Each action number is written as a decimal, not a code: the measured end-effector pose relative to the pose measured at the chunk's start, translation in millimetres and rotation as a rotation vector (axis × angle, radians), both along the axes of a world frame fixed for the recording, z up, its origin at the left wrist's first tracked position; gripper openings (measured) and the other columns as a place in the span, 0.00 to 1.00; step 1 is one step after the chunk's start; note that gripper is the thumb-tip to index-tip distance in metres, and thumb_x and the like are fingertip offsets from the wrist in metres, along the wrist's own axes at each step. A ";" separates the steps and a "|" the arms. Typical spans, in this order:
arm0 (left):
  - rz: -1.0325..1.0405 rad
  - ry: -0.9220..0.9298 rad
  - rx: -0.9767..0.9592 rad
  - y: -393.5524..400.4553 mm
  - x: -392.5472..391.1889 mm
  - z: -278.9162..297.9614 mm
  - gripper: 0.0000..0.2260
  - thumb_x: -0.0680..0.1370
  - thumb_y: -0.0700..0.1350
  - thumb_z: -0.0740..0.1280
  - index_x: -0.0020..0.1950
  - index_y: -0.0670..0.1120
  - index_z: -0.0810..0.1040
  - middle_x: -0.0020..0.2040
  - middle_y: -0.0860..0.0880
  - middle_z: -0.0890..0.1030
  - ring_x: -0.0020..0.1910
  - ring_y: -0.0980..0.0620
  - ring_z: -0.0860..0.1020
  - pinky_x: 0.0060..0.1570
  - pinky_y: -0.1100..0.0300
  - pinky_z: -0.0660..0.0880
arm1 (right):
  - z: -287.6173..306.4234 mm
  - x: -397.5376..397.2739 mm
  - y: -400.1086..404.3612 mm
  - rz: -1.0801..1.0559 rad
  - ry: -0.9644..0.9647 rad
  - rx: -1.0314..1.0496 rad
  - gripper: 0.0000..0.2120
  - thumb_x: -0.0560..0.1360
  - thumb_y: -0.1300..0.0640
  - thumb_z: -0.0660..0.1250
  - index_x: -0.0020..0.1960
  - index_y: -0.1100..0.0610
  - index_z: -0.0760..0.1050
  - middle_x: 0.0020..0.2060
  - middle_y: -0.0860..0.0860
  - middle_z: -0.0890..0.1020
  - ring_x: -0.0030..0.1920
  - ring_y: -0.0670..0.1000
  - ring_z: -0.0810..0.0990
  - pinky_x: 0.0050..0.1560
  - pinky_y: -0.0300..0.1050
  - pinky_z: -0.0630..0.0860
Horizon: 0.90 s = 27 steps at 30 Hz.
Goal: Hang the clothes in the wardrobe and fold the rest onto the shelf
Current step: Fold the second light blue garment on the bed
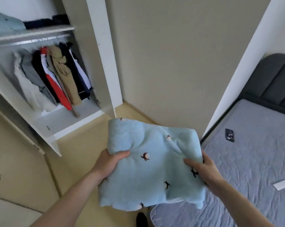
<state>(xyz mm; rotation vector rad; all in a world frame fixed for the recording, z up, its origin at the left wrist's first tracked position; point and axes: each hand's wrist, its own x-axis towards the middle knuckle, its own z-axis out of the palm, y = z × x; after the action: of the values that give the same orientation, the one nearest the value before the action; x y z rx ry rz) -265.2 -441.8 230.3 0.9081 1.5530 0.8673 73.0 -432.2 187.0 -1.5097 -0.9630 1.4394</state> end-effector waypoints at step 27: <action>0.499 0.108 0.309 295.4 -300.1 163.5 0.14 0.73 0.47 0.78 0.56 0.45 0.85 0.48 0.47 0.88 0.45 0.45 0.87 0.46 0.51 0.82 | 159.8 -341.1 471.9 0.457 0.100 0.384 0.21 0.72 0.61 0.78 0.62 0.54 0.77 0.49 0.55 0.88 0.49 0.60 0.88 0.53 0.65 0.83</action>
<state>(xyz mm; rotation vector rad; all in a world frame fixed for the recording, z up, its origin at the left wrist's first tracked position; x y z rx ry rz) -565.3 -146.3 393.7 0.8002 1.8060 1.4650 -268.1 39.8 346.8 -0.9648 -1.4912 1.5086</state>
